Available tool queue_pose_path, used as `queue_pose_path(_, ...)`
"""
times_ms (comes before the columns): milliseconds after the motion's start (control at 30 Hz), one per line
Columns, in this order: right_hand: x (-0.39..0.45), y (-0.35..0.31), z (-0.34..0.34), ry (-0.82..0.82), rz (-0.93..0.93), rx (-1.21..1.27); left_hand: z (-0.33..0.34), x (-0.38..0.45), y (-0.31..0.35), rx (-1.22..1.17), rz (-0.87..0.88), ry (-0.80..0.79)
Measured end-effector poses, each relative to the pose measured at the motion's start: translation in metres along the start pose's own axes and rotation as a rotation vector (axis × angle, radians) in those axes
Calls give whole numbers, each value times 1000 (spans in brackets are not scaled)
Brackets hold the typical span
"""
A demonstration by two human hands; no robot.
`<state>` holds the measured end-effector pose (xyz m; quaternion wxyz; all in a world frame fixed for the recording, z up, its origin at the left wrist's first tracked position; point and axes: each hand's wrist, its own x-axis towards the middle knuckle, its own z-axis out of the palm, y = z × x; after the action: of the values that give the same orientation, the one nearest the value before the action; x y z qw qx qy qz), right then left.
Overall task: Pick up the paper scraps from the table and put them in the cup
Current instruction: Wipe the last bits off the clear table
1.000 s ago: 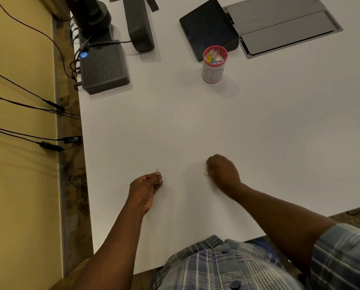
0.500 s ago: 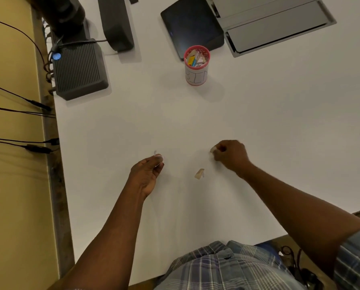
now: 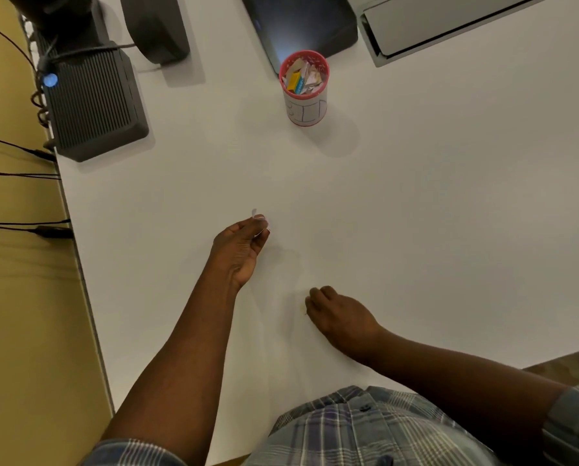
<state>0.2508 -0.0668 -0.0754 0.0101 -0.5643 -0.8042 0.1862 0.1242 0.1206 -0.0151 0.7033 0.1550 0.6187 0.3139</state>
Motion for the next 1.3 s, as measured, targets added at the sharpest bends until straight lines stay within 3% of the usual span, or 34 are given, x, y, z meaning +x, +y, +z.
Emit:
queue_pose_path(233,15,18,-13,113,21,126,11,17,6,23,-4,-7)
queue_pose_path(500,76,103,-86,202,818,754,42,38,31,12,26,-70)
queue_pose_path(633,101,136,-129,294,915,1056,65,53,51,3,50,-112)
queue_pose_path(800,149,160,-181,495,822,959,109,64,89,78,138,-101)
queue_pose_path(1000,210,180,-211,578,730,600,167,81,125,552,433,6)
queue_pose_path(1133,233,183,-221,451,669,467,191,95,135,945,641,88)
queue_pose_path(1300,240,182,-231,276,642,354,202,92,139,1397,806,-3)
